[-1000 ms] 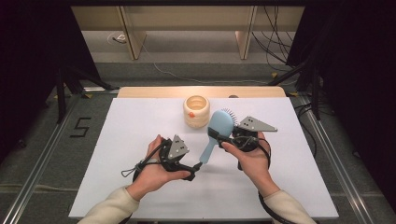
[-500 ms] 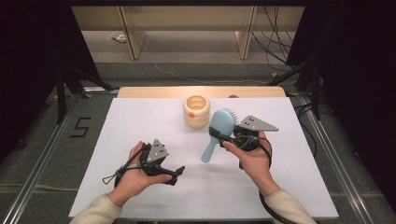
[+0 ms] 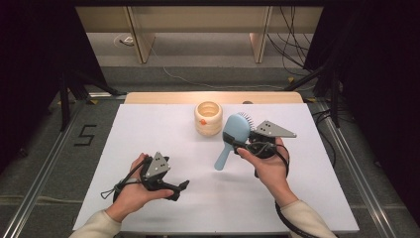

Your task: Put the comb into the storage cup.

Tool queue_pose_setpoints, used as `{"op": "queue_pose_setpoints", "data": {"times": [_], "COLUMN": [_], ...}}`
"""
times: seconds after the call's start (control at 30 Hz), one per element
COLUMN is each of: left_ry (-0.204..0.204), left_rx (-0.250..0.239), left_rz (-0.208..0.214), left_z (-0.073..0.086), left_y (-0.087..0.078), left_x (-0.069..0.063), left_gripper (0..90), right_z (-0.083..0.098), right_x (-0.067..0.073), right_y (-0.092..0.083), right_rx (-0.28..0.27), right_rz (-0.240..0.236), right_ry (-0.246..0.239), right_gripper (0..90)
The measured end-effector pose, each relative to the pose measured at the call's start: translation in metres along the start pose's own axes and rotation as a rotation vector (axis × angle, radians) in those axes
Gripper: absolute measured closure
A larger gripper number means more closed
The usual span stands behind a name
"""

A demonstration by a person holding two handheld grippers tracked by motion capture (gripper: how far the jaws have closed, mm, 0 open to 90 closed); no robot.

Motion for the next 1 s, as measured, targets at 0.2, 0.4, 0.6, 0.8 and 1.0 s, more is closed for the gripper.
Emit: {"op": "queue_pose_setpoints", "data": {"times": [0.2,0.4,0.6,0.8,1.0], "left_ry": [0.003,-0.004,-0.015,-0.021,-0.024], "left_rx": [-0.004,-0.014,-0.008,-0.014,-0.014], "left_rz": [0.001,-0.007,-0.016,-0.022,-0.021], "left_z": [0.004,0.006,0.01,0.01,0.011], "left_y": [-0.003,-0.005,-0.005,-0.005,-0.004], "left_x": [0.002,0.004,0.006,0.006,0.006], "left_gripper": [0.0,0.0,0.0,0.0,0.0], "right_z": [-0.005,-0.01,-0.014,-0.016,-0.021], "right_x": [-0.002,-0.003,-0.004,-0.004,-0.005], "right_y": [0.002,0.006,0.011,0.015,0.017], "right_rx": [-0.006,-0.018,-0.018,-0.023,-0.029], "right_rz": [0.002,0.008,0.011,0.012,0.02], "right_ry": [-0.002,-0.007,-0.007,-0.007,-0.009], "right_gripper": [51.2,51.2,51.2,51.2,51.2]}}
Point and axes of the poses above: each handheld gripper's, and its own axes: y roughly forward along the jaws, z roughly out of its underside, x roughly to its left, the point moved 3 cm from there along y, roughly forward along the jaws, and after that the axes turned 12 degrees about -x, right-handed, at the moved point
